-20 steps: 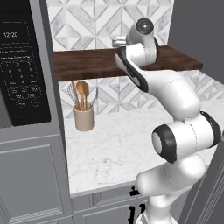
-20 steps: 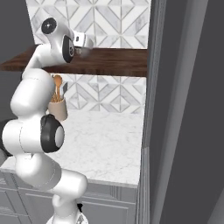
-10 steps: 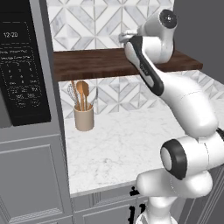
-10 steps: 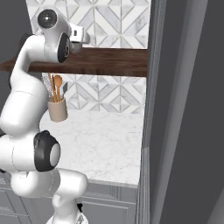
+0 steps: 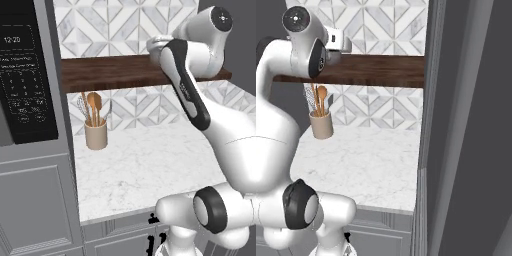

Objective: Gather all objects into one cabinet and sort the glasses and bowls to opposite sides.

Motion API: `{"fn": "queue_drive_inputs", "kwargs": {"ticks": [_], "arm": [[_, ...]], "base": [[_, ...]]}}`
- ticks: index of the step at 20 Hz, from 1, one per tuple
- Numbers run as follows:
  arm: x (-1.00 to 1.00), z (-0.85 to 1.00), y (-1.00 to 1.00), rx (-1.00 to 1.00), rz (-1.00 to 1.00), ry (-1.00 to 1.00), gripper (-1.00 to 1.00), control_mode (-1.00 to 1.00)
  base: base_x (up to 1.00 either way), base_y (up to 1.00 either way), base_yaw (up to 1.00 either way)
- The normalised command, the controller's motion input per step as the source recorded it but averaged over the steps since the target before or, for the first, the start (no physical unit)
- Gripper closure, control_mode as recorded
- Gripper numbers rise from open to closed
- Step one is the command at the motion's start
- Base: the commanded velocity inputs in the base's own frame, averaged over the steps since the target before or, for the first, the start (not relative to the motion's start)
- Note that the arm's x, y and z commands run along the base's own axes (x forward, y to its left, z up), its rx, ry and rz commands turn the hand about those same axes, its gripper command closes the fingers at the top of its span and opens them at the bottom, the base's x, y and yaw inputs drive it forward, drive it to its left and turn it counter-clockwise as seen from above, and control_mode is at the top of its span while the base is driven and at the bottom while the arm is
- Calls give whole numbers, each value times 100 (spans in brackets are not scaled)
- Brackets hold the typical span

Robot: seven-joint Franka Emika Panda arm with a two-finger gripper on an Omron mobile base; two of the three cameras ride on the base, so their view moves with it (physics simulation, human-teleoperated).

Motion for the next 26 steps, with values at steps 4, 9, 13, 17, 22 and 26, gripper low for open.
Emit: {"fn": "queue_drive_inputs", "kwargs": {"ticks": [4,9,13,17,22,26], "arm": [[0,0,0,0,0,0,100,-100],[-7,0,0,0,0,0,100,-100],[-14,-1,1,0,0,0,100,100],[0,0,0,0,0,0,100,100],[0,0,0,0,0,0,100,100],[0,0,0,0,0,0,100,100]], "base": [[0,0,0],[0,0,0],[-12,0,1],[-62,0,17],[-54,6,44],[-27,19,60]]}}
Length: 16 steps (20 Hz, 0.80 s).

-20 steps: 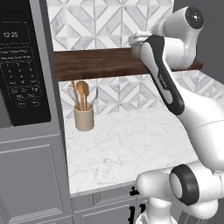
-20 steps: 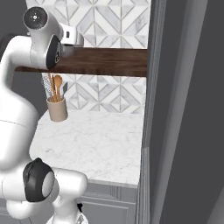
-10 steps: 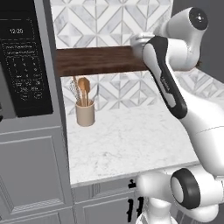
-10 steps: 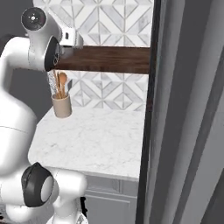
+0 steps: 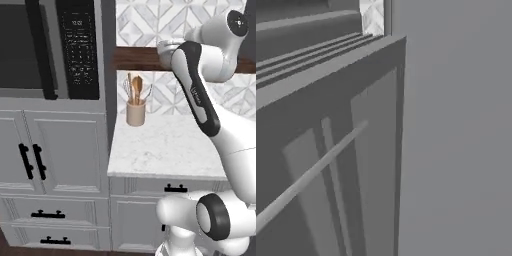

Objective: Gather all objects into one cabinet and sort the glasses and bowls to opposite sides.

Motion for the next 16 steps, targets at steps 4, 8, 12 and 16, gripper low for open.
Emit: {"fn": "queue_drive_inputs", "kwargs": {"ticks": [4,8,12,16], "arm": [[0,0,0,0,0,0,100,100],[0,0,0,0,0,0,100,100],[0,0,0,0,0,0,100,100],[0,0,0,0,0,0,100,100]], "base": [[-5,33,63],[0,46,66],[0,47,67],[0,45,67]]}}
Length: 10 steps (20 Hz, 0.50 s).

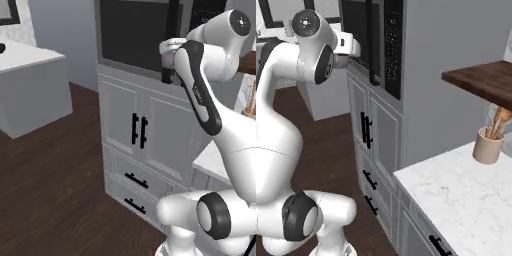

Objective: Gather all objects into one cabinet and sort the glasses and bowls to opposite sides.

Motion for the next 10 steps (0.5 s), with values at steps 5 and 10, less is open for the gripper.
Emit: {"fn": "queue_drive_inputs", "kwargs": {"ticks": [5,10], "arm": [[0,0,0,0,0,0,100,100],[0,0,0,0,0,0,100,100]], "base": [[43,41,71],[69,44,64]]}}
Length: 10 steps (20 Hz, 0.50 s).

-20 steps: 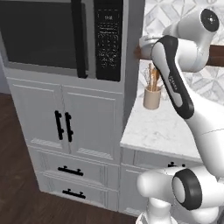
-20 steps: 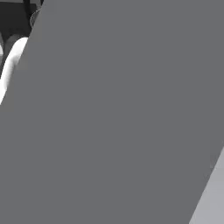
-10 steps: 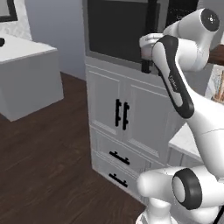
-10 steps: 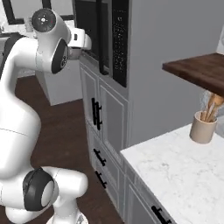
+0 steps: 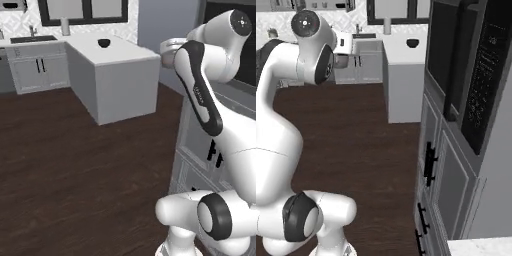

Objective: Gather all objects into one cabinet and sort the glasses and bowls to opposite sides.

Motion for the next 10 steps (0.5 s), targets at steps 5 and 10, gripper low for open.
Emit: {"fn": "queue_drive_inputs", "kwargs": {"ticks": [5,10], "arm": [[0,0,0,0,0,0,100,100],[0,0,0,0,0,0,100,100]], "base": [[72,45,56],[100,43,12]]}}
